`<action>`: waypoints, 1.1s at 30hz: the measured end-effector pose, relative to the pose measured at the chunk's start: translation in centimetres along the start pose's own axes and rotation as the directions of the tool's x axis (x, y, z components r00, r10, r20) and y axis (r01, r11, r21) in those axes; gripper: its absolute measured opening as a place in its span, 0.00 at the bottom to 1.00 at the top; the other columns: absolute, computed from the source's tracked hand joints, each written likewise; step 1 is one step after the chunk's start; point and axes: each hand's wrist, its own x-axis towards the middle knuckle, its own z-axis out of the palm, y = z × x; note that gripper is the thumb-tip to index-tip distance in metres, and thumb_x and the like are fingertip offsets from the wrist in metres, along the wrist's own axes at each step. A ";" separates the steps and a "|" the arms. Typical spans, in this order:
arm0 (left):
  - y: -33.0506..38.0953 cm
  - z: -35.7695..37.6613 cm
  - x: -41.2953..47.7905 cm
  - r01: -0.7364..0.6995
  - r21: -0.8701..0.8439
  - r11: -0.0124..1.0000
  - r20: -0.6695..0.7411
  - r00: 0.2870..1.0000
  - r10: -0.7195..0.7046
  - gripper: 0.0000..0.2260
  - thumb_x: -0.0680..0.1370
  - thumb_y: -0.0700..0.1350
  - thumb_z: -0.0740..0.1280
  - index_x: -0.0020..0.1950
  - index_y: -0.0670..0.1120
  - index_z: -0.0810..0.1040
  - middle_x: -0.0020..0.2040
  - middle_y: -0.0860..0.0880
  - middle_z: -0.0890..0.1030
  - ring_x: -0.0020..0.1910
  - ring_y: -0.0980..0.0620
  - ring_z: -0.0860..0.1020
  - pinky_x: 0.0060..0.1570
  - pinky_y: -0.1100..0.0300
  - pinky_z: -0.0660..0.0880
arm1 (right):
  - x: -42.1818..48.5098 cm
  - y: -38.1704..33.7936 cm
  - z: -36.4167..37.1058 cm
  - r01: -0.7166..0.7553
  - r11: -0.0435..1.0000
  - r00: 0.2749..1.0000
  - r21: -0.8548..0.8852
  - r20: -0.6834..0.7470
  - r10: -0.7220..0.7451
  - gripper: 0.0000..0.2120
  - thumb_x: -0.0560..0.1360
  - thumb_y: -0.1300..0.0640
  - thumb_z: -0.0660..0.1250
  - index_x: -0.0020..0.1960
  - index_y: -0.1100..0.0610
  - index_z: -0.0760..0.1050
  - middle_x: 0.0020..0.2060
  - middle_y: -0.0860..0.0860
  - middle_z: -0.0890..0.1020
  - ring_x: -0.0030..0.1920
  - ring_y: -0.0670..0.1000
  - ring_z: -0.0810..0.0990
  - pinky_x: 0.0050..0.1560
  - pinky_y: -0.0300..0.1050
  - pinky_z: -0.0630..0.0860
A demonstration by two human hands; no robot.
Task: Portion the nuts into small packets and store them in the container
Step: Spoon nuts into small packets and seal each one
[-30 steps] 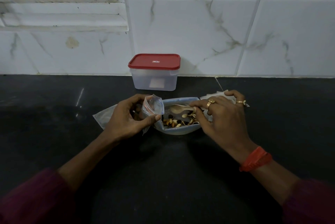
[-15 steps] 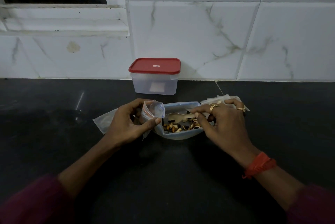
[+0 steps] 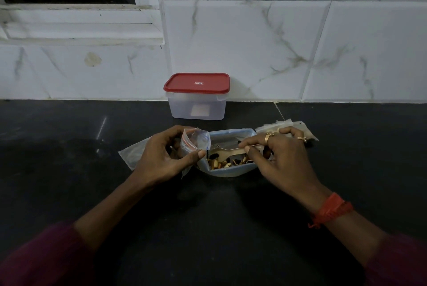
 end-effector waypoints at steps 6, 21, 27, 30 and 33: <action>0.1 0.0 0.0 -0.018 -0.001 1.000 0.001 1.000 0.018 0.25 0.69 0.59 0.74 0.63 0.52 0.79 0.55 0.58 0.83 0.55 0.57 0.81 0.52 0.51 0.82 | -0.1 -0.4 0.1 -0.057 0.998 0.998 0.040 0.044 0.055 0.10 0.74 0.44 0.64 0.50 0.41 0.83 0.34 0.43 0.84 0.38 0.40 0.78 0.63 0.54 0.68; 0.1 0.0 0.1 -0.009 -0.019 1.000 0.002 1.000 0.009 0.26 0.68 0.62 0.73 0.63 0.53 0.79 0.55 0.58 0.83 0.54 0.58 0.81 0.52 0.55 0.82 | 0.3 -0.4 -0.6 -0.121 0.984 0.975 0.129 0.202 0.094 0.12 0.75 0.41 0.63 0.52 0.40 0.84 0.37 0.42 0.85 0.41 0.43 0.83 0.55 0.51 0.76; 0.1 0.0 0.0 -0.017 -0.013 1.000 0.002 1.000 0.017 0.25 0.69 0.60 0.74 0.63 0.52 0.79 0.54 0.58 0.83 0.54 0.57 0.81 0.51 0.55 0.82 | 0.0 -0.6 -0.4 -0.157 0.965 0.968 0.212 0.226 0.108 0.07 0.77 0.55 0.70 0.52 0.47 0.85 0.39 0.41 0.85 0.44 0.39 0.83 0.45 0.32 0.77; 0.0 -0.1 0.1 -0.027 -0.018 0.999 -0.006 1.000 0.027 0.26 0.69 0.62 0.73 0.63 0.51 0.79 0.54 0.57 0.83 0.53 0.57 0.82 0.50 0.58 0.81 | -0.3 -0.9 -0.2 -0.204 0.949 0.946 0.241 0.300 0.127 0.08 0.77 0.58 0.71 0.54 0.50 0.85 0.36 0.42 0.85 0.43 0.36 0.82 0.45 0.24 0.72; 0.1 -0.1 0.1 -0.036 -0.021 0.999 -0.019 0.999 0.036 0.26 0.69 0.61 0.75 0.62 0.50 0.79 0.53 0.57 0.83 0.53 0.58 0.82 0.48 0.67 0.79 | -0.3 -1.0 -0.1 -0.293 0.913 0.937 0.283 0.277 0.215 0.07 0.77 0.59 0.70 0.51 0.51 0.85 0.34 0.45 0.85 0.40 0.36 0.83 0.44 0.22 0.71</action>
